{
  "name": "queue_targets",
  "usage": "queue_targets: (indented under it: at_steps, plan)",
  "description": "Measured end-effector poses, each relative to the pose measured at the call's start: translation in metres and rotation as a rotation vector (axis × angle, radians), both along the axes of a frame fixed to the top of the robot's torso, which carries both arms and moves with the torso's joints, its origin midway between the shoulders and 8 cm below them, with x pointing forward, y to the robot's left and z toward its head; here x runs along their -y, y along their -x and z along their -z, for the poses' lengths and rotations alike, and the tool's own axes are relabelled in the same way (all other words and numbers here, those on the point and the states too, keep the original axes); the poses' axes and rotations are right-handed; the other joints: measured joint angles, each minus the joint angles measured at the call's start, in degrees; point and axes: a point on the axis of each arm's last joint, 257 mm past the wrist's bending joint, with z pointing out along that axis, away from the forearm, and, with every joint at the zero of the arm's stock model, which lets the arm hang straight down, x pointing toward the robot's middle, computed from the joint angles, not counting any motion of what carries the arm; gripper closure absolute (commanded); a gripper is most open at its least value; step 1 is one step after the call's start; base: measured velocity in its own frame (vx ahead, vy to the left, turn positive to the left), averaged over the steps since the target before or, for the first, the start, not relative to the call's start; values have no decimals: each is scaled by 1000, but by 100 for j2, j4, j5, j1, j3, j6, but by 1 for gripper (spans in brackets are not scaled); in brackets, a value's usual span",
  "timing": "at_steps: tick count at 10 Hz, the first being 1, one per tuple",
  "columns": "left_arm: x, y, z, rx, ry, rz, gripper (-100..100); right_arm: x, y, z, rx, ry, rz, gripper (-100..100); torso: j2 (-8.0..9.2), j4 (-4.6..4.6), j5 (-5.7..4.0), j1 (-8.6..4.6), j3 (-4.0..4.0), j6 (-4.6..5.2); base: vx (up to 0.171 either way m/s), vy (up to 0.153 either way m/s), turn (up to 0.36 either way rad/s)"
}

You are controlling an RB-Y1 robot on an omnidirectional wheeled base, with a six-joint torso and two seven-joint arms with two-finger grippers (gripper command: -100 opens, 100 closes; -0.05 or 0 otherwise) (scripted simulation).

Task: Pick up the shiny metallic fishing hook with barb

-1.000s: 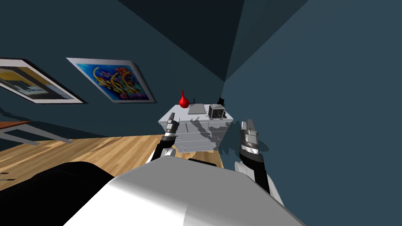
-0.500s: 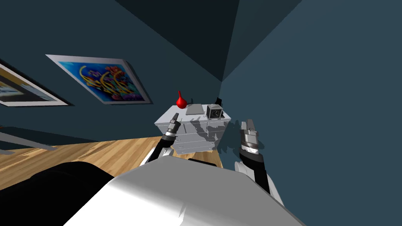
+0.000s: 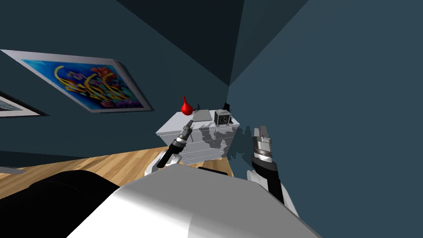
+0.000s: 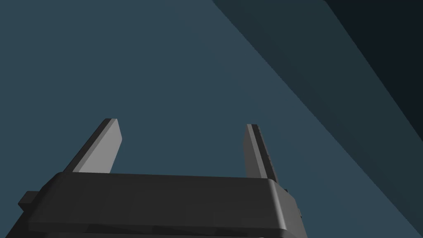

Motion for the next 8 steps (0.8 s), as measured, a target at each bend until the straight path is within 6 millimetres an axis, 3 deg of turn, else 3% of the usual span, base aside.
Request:
queue_targets:
  at_steps: [8]
  plan:
    - [28,-8,20,-19,-292,104,-100,0,0,0,0,0,0,0,2,0,0,-1,1,-1,22,2,-107]
